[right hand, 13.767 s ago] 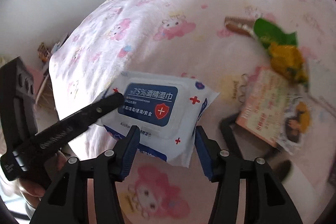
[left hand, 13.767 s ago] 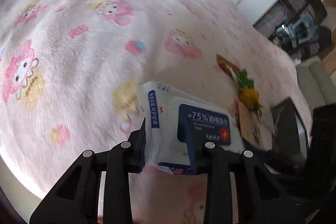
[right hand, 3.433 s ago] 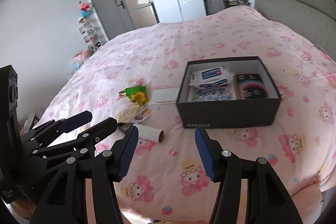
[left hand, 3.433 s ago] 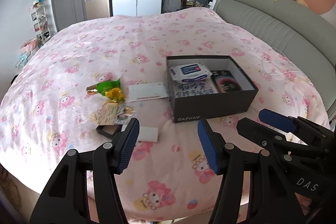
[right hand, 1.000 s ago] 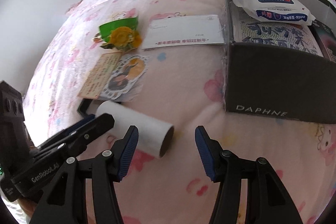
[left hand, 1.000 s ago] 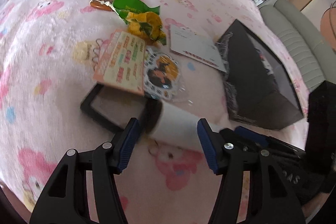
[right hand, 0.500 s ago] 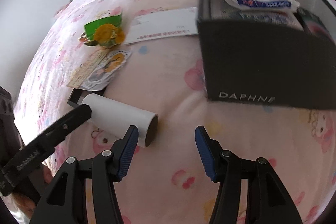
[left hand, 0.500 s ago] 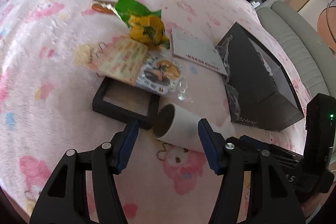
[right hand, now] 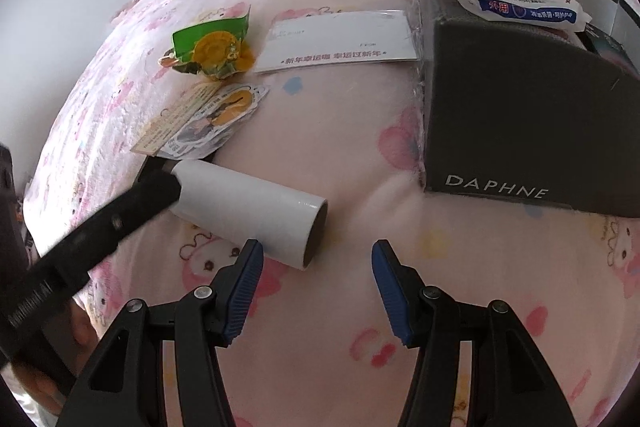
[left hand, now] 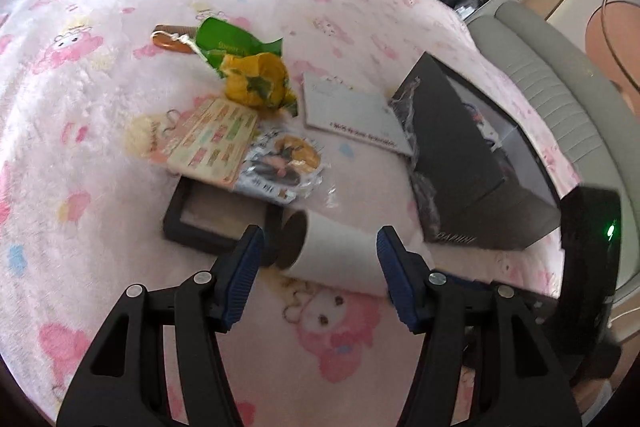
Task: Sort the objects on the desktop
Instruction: 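Lower the left gripper over the white lint-roller tube and close on it, then lift the lint-roller tube with the left gripper and carry it toward the DAPHNE box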
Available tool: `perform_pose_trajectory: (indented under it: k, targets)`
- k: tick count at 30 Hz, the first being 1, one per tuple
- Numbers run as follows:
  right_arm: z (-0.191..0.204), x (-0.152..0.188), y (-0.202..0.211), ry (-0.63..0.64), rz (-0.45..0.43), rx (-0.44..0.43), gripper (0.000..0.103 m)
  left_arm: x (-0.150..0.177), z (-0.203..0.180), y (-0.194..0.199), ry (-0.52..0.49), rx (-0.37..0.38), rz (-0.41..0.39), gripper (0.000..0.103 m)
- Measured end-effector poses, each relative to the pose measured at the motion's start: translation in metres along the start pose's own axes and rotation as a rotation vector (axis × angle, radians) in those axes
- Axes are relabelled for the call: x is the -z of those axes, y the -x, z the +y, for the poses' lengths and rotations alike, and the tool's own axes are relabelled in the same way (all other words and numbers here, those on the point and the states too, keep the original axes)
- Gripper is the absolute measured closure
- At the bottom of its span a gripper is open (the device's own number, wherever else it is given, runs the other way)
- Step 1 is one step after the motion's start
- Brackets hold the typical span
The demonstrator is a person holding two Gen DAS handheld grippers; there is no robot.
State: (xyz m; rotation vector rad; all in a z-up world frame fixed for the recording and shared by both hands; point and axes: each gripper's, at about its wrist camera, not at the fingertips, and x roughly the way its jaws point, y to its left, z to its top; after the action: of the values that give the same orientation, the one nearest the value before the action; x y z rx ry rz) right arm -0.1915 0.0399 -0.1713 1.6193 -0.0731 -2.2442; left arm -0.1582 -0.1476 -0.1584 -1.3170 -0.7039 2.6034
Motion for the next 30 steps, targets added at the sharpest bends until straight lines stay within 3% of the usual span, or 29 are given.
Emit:
perform_pose_trajectory:
  k: [3,11,15,18,21,27,28,30]
  targets:
    - [0.0,0.004,-0.005,-0.003,0.02,0.01,0.05,0.001,-0.003,-0.012,-0.021,-0.018,0.022,0.062]
    - [-0.008,0.004,0.009,-0.062,-0.022,0.011,0.05,0.009,-0.01,-0.013,-0.072,-0.021,0.042,0.063]
    - [-0.016,0.0,0.016,-0.11,-0.049,0.021,0.05,0.015,-0.015,-0.002,-0.135,0.028,0.054,0.071]
    - [-0.017,-0.003,0.016,-0.115,-0.058,0.014,0.05,0.014,-0.01,0.008,-0.102,0.031,0.017,0.071]
    - [-0.012,-0.008,0.016,-0.104,-0.08,-0.002,0.05,0.011,-0.003,0.006,-0.075,-0.024,-0.002,0.071]
    - [-0.005,-0.013,0.006,-0.107,-0.081,-0.059,0.05,0.017,-0.005,-0.006,-0.078,0.018,0.047,0.073]
    - [-0.003,-0.011,0.007,-0.101,-0.08,-0.074,0.056,0.018,-0.008,-0.005,-0.088,0.023,0.046,0.073]
    - [-0.003,-0.008,0.012,-0.094,-0.086,-0.089,0.059,0.02,-0.013,0.0,-0.107,0.033,0.042,0.073]
